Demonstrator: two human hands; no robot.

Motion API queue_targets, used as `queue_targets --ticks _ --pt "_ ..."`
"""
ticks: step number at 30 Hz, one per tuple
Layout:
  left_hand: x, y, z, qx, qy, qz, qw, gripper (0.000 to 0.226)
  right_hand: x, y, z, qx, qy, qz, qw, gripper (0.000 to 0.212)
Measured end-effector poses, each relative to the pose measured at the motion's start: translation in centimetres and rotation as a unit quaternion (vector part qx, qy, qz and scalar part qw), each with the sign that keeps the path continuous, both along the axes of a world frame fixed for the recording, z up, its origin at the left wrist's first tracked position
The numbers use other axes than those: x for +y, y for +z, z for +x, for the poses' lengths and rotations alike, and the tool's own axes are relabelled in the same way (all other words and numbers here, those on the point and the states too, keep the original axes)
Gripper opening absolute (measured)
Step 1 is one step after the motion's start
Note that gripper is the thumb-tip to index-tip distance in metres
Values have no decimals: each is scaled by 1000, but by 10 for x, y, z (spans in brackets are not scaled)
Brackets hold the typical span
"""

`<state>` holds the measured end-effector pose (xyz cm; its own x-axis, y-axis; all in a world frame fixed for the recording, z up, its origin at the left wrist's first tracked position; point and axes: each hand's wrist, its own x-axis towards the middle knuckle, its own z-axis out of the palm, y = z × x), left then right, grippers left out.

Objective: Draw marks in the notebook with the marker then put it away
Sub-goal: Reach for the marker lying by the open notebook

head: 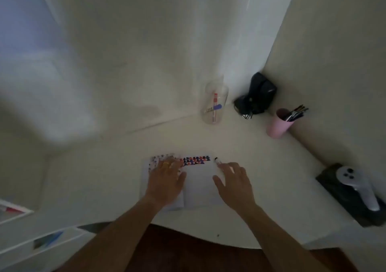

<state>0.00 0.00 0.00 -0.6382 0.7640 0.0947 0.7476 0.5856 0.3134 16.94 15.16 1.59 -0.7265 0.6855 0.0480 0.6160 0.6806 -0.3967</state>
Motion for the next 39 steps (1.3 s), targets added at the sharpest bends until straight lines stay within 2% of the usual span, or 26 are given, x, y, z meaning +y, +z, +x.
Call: queue_targets --ticks 2,4,11,19,23,31,34,39 --pt "0 -27 -1 -12 2 4 1000 48 3 -28 1 -3 -13 -1 1000 46" --pt "-4 -55 3 11 0 19 1000 48 4 -55 7 -11 -22 -1 1000 46" --pt "-9 -93 13 82 13 65 994 52 4 -114 14 53 -13 125 991 40" --pt "-11 -99 19 83 25 71 994 56 -1 -121 16 65 -13 164 984 45" --pt "-11 -100 20 80 19 54 995 56 -2 -123 18 79 -12 169 982 40" --pt "-20 -92 47 148 24 27 988 61 -12 -125 25 86 -29 184 979 31" --pt "-24 -88 44 130 15 19 991 65 -16 -118 26 90 -29 203 975 32" --pt "-25 -87 34 107 -2 3 994 58 -13 -109 25 82 -28 197 976 36"
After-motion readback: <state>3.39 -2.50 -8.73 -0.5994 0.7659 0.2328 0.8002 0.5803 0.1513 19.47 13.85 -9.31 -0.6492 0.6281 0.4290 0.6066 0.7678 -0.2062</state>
